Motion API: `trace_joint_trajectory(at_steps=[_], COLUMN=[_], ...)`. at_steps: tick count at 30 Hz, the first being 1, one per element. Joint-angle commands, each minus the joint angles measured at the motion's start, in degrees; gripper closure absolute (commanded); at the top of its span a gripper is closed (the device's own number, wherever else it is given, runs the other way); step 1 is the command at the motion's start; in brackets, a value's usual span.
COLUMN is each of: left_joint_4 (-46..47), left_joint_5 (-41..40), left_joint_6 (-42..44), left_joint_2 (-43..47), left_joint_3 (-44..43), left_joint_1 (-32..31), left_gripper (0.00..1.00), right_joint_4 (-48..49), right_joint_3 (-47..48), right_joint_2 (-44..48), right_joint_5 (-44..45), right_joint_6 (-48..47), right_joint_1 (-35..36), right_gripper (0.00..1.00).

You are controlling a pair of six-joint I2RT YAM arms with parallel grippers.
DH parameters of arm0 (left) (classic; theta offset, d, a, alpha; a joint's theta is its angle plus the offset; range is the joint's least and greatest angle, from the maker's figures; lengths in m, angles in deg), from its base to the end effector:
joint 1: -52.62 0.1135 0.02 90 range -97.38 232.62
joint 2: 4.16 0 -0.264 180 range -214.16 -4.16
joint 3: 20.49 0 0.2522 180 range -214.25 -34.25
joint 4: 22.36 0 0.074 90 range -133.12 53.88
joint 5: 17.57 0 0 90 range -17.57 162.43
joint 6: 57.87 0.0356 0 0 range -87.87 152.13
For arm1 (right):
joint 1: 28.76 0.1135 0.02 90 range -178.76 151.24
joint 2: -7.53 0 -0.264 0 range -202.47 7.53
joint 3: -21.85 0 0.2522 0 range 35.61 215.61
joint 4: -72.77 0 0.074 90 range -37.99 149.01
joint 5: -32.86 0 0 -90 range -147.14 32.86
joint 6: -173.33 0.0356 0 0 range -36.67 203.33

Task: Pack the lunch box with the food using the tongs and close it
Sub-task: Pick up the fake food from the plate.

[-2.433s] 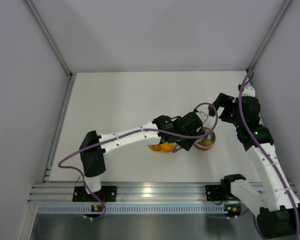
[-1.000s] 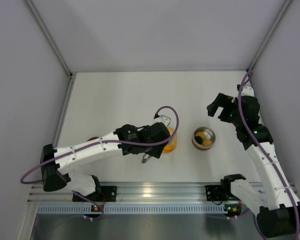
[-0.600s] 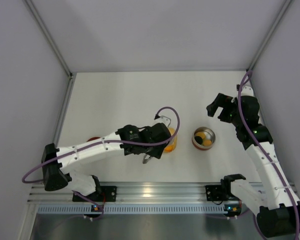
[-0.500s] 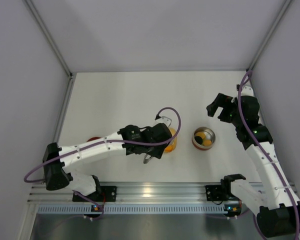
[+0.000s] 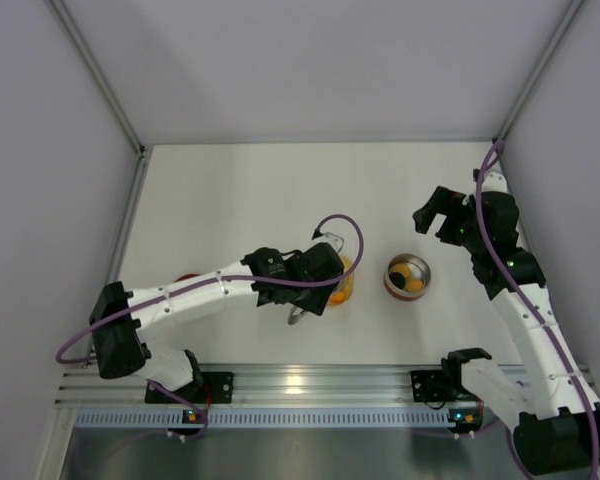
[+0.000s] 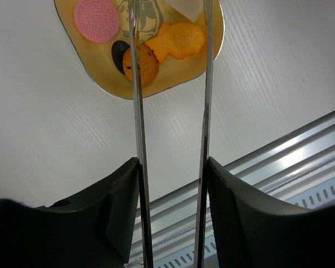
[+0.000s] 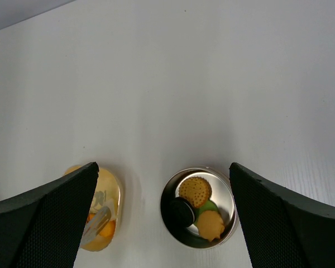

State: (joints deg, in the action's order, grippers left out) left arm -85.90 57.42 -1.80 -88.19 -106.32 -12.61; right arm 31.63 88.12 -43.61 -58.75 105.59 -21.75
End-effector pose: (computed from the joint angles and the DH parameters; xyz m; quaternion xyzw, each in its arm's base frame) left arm 0.1324 -0.2648 0.2885 0.2287 0.9344 -0.1021 0.2534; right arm 0.1947 0.0250 0.3368 0.1051 0.8415 0.1454 0.5096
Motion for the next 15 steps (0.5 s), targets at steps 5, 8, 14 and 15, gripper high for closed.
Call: trace_joint_trajectory(at_steps=[5,8,14,15], left_joint_4=[4.0,4.2,4.3,4.3], left_joint_5=[2.3,2.5,3.1,3.1], left_joint_6=[1.8,2.0,2.2,2.2], left_joint_2=[-0.6,-1.0,-1.9,-2.0], left_joint_3=[0.4,0.3,0.2,0.2], left_joint_1=[0.1,0.2,0.2,0.2], left_gripper=[0.46,0.46,0.46,0.46], right_joint_4=[1.7,1.7,1.6,1.7], right_joint_3=[0.6,0.6,0.4,0.3], right_joint_2=[0.1,0.0,0.0,0.0], right_joint_5=[-0.1,-0.1,0.0,0.1], right_joint_6=[-0.2,-0.4,-0.4,-0.3], right_joint_1=[-0.1,-0.1,-0.1,-0.1], right_gripper=[0.0,0.01,0.0,0.01])
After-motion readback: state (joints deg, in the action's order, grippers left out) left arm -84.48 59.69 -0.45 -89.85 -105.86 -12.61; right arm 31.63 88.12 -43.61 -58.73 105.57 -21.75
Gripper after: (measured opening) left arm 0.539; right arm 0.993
